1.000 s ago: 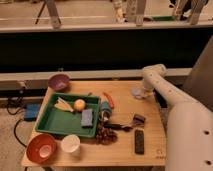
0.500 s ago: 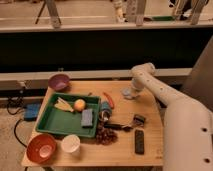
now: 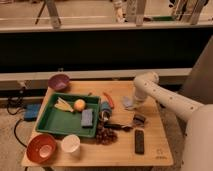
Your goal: Wipe table surface with towel
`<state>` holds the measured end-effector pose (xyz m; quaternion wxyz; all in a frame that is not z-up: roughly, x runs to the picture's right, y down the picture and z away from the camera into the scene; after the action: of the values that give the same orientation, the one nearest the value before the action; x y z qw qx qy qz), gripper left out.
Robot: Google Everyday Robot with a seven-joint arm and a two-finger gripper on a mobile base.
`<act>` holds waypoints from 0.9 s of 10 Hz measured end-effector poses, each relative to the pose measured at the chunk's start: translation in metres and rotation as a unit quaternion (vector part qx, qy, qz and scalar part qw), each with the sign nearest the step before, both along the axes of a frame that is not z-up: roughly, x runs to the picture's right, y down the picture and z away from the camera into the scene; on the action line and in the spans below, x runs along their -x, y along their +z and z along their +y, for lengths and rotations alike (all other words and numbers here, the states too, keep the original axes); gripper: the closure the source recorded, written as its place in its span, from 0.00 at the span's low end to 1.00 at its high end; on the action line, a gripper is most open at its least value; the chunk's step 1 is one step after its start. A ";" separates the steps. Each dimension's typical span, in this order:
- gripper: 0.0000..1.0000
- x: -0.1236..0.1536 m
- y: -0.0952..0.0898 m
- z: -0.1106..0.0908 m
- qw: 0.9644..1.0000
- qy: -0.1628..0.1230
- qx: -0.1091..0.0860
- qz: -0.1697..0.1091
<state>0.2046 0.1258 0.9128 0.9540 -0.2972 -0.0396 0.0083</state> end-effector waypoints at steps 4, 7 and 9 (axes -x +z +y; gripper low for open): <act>0.92 -0.049 -0.013 0.010 1.000 0.011 0.001 0.027; 0.92 -0.072 0.013 -0.020 0.997 0.040 -0.011 0.058; 0.92 -0.074 0.035 -0.043 0.996 0.051 -0.018 0.068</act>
<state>0.2789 0.0830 0.9479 0.9581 -0.2759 0.0103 0.0763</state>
